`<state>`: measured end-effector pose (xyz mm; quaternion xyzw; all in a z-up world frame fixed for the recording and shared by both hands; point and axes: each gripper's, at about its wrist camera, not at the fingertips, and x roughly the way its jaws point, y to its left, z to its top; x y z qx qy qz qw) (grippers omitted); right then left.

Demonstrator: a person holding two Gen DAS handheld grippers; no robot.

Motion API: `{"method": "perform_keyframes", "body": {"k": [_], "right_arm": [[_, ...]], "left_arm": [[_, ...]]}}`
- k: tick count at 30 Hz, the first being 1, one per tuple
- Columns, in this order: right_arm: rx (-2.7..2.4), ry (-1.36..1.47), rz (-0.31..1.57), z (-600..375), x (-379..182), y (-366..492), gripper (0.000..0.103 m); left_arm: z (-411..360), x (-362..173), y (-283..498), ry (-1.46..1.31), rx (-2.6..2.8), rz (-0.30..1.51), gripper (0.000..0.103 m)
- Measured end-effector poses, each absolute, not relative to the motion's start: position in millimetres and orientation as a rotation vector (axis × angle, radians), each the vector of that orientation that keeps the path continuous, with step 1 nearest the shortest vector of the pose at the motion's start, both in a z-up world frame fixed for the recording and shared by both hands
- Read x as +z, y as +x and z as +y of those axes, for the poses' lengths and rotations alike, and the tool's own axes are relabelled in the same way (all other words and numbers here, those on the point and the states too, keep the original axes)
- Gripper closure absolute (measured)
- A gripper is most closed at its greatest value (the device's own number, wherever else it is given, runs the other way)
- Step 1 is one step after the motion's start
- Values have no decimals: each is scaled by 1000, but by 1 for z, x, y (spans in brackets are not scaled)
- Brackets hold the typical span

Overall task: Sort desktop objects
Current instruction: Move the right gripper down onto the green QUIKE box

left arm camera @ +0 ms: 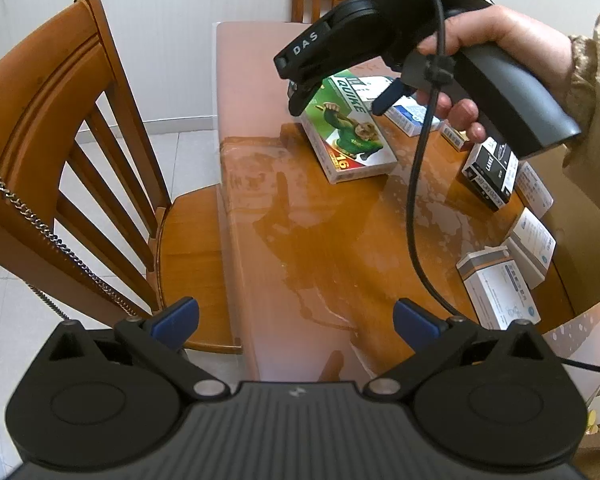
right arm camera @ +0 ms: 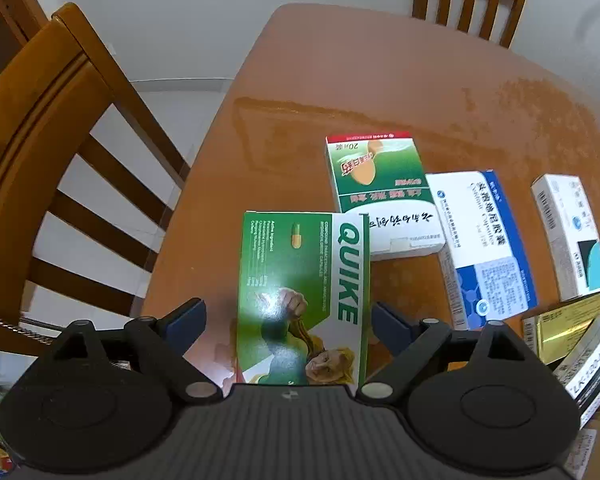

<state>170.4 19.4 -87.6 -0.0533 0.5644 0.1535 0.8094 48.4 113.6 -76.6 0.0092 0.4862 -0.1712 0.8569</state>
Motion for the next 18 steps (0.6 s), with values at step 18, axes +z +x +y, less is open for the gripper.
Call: {"method": "perform_keyframes", "body": {"k": [18], "right_arm": [[275,-226,1272,34,-106,179,25]], "left_arm": [[117,-79,54,-3,-363,1015,0]]}}
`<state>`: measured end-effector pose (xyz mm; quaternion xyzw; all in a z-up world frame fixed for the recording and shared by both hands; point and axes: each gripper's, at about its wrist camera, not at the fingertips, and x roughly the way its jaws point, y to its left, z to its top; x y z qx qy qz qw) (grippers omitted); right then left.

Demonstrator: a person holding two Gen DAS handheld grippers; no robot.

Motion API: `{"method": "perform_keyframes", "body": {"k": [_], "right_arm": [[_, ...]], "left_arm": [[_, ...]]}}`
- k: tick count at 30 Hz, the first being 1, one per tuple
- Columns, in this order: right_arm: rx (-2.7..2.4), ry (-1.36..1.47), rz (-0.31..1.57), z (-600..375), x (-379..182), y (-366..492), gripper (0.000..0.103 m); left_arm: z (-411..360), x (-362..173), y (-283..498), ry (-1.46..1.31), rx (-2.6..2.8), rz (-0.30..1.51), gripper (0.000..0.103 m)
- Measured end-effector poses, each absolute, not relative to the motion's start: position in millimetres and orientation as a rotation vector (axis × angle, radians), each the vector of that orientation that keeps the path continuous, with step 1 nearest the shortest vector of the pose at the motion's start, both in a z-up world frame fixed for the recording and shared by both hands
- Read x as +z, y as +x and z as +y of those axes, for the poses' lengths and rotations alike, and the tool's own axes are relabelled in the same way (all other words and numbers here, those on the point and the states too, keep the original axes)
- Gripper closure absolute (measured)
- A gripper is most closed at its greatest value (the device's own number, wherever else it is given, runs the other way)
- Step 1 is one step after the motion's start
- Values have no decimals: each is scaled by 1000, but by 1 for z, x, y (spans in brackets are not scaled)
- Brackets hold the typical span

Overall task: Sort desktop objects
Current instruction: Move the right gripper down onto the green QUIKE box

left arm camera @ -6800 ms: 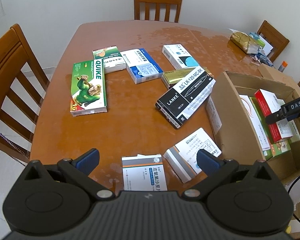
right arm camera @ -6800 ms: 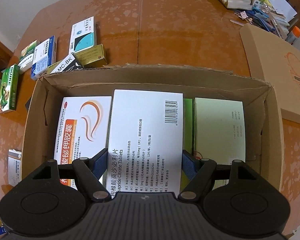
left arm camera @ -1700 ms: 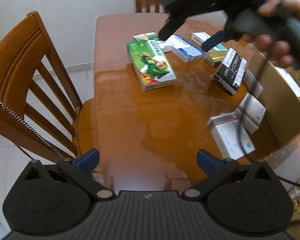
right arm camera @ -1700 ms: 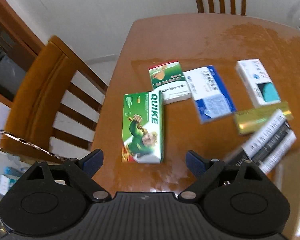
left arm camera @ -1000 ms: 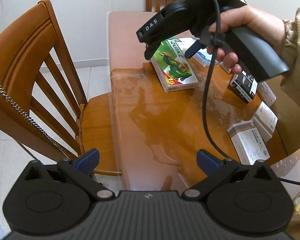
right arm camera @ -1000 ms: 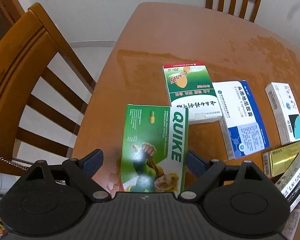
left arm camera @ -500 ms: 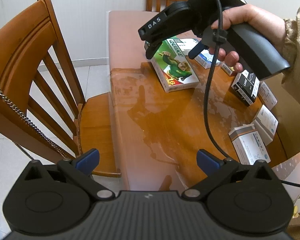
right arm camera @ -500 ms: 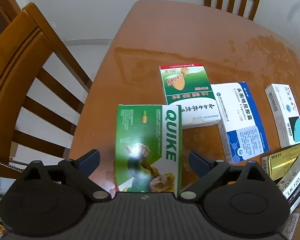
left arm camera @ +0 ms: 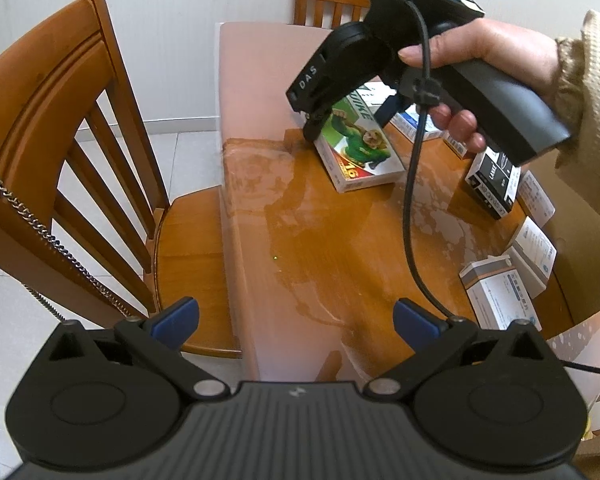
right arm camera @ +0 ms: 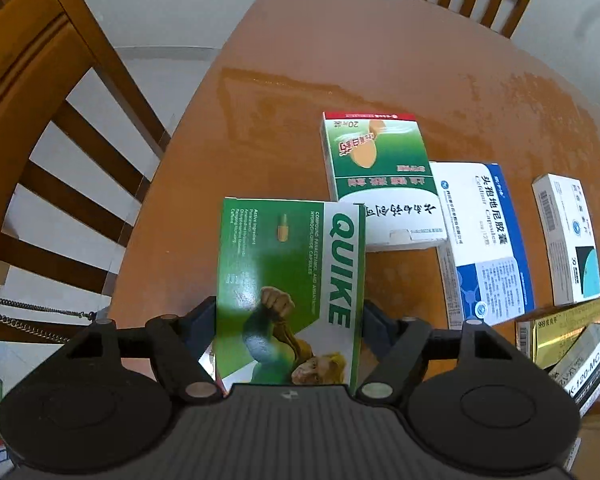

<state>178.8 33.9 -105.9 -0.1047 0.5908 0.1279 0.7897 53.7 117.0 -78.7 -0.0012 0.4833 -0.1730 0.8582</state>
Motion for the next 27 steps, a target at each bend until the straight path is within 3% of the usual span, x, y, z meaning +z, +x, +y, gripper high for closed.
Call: {"method": "perform_keyframes", "body": {"k": [21,25,27], "right_arm": [[249,-183,1395,-8,-118,136,25],[237,-203,1383,-3,-117,133,13],[232,-215,1373,-1,-117,131,13]], "left_arm": [[108,-75,48,41,-398,1011,0],[108,-74,47,42,-399,1011,0],[108,-74,47,41,-399,1010,0]]}}
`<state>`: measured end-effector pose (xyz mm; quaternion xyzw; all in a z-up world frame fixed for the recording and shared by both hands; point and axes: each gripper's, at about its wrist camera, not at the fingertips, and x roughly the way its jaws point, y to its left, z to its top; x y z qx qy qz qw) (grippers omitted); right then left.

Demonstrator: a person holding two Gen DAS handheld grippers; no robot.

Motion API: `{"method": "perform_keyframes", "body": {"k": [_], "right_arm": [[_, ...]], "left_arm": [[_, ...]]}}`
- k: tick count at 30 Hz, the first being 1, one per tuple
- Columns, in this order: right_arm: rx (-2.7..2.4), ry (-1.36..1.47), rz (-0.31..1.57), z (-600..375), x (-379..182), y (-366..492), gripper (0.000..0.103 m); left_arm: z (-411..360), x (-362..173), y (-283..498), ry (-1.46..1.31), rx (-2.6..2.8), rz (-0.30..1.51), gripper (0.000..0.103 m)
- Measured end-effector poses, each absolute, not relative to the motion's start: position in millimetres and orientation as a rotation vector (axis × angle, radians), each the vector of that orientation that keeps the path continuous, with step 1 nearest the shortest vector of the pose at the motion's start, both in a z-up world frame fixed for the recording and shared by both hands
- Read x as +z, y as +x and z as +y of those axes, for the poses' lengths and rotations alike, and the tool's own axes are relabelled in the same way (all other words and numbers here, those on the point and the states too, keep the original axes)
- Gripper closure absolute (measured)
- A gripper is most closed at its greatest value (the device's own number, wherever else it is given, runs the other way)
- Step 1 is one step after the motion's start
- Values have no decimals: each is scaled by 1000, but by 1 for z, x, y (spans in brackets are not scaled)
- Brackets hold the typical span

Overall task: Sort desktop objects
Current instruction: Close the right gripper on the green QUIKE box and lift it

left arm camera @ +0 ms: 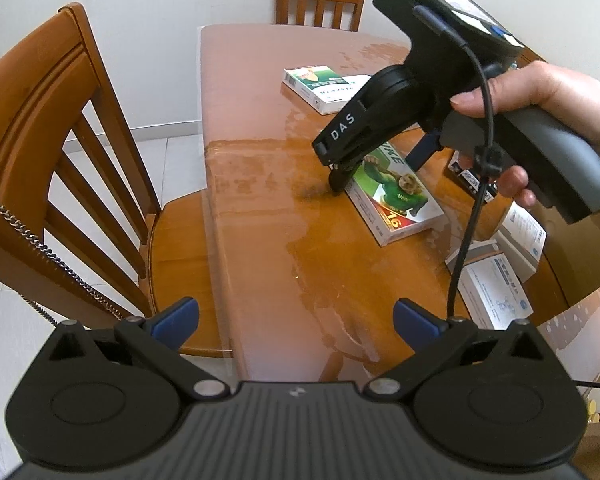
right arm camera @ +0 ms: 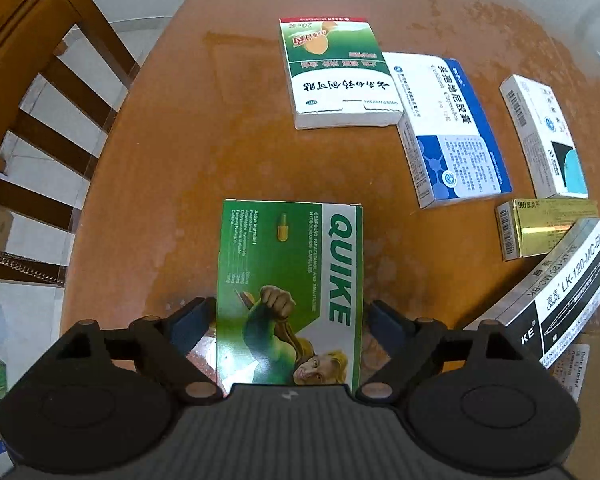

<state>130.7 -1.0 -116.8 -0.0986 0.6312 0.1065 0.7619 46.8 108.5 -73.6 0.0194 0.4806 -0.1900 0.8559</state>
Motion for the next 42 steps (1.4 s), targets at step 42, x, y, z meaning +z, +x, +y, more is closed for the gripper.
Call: {"method": "perform_keyframes", "body": {"k": [42], "right_arm": [[239,-147,1348,-12,-101,122,26]], "left_arm": [[103,-67,31,56,-397,986,0]]}}
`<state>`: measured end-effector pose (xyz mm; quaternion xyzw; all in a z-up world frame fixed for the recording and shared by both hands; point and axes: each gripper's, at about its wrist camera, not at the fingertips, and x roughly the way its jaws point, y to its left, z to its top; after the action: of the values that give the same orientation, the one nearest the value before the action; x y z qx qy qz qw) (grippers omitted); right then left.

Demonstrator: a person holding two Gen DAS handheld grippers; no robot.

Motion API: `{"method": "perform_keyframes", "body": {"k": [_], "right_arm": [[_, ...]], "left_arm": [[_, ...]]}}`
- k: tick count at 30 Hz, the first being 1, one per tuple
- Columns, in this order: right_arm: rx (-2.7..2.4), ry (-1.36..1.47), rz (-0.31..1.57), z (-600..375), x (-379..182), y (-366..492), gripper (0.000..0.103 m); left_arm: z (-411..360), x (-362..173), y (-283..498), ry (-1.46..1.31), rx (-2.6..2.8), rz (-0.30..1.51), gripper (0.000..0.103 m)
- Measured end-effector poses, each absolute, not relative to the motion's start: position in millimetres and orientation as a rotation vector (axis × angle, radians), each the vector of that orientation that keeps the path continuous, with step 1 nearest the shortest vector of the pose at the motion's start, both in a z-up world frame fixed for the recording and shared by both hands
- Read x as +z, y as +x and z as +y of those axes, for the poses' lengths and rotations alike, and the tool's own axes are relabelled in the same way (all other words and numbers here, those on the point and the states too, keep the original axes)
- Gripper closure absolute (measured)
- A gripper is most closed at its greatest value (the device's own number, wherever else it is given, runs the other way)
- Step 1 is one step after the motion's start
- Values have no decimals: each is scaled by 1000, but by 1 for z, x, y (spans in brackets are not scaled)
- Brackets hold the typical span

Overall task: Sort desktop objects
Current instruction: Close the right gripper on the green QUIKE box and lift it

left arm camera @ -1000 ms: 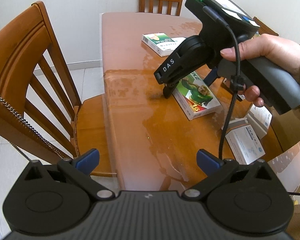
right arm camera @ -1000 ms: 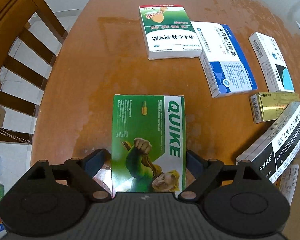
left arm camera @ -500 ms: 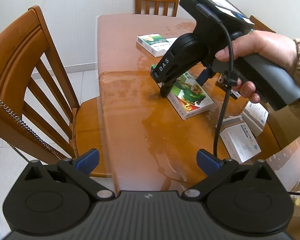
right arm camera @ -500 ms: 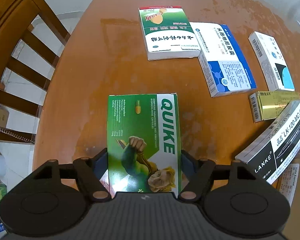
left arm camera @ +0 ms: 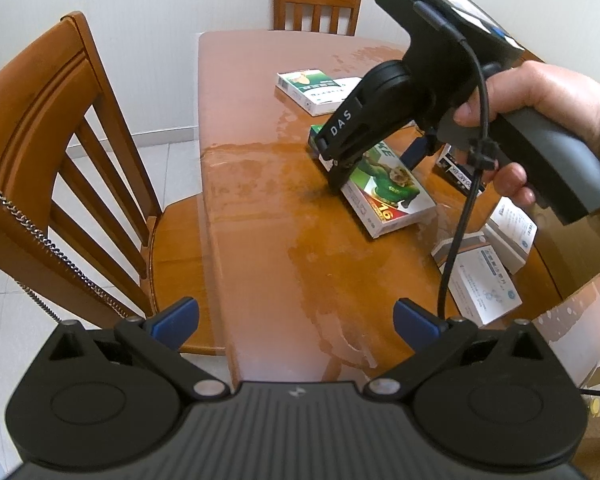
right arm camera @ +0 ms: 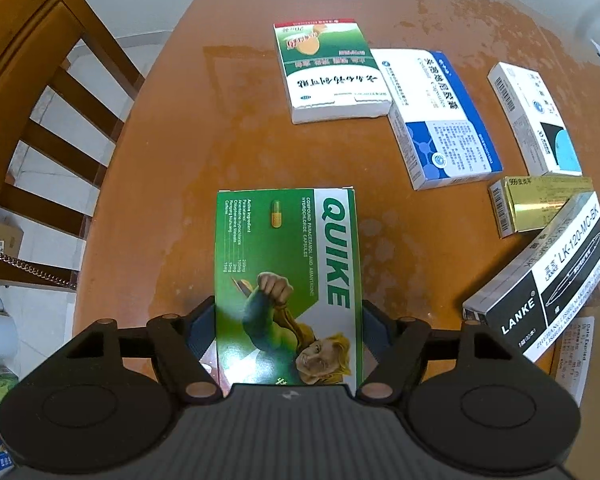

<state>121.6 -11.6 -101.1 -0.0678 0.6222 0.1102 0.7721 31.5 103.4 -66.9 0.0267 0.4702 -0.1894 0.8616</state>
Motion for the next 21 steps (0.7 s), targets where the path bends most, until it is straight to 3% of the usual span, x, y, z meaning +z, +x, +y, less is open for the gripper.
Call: {"method": "perform_keyframes", "body": {"k": [21], "right_arm": [[256,-43,1274,-38,-66,101,26]], "left_arm": [[96,-63,27,83,-419,979,0]]}}
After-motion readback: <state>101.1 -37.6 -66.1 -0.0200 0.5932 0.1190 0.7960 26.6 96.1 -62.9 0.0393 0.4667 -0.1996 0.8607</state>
